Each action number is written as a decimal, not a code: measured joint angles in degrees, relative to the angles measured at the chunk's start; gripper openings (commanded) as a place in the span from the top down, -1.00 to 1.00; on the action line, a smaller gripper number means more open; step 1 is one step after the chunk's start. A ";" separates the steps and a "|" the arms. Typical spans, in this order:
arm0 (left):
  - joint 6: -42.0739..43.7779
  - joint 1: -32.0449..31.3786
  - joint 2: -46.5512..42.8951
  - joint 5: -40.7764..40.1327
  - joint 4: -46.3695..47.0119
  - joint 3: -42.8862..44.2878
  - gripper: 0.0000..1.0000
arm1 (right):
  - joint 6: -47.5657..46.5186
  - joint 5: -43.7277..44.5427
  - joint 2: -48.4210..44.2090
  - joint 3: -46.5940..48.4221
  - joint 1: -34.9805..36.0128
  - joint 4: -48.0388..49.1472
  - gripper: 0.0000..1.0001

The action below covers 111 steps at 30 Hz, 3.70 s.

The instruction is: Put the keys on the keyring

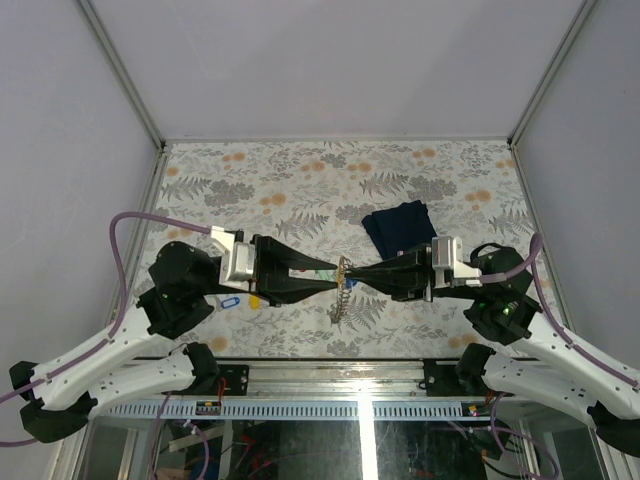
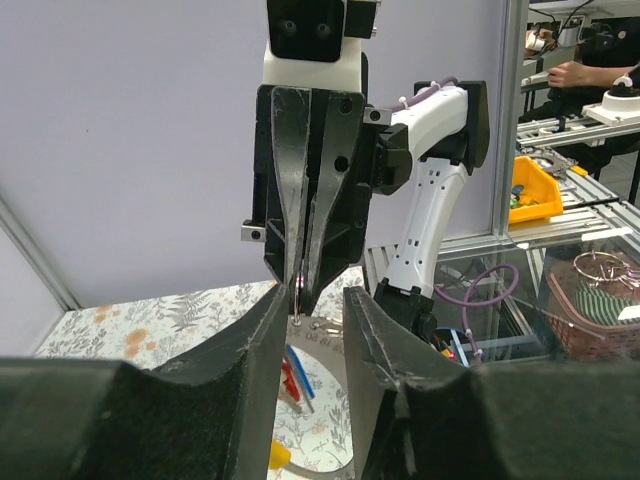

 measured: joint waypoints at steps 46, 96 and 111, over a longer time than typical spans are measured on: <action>7.41 -0.28 6.10 0.33 -18.53 11.21 1.00 | -5.95 -1.31 -3.13 3.72 0.00 -13.49 0.46; 18.49 -0.28 11.91 -0.42 -38.91 21.46 0.52 | -9.18 1.81 0.48 5.35 0.00 -19.19 1.00; 10.25 -0.28 2.16 0.68 -25.83 14.10 0.46 | -13.42 -6.21 -3.28 -0.42 0.02 -2.14 1.00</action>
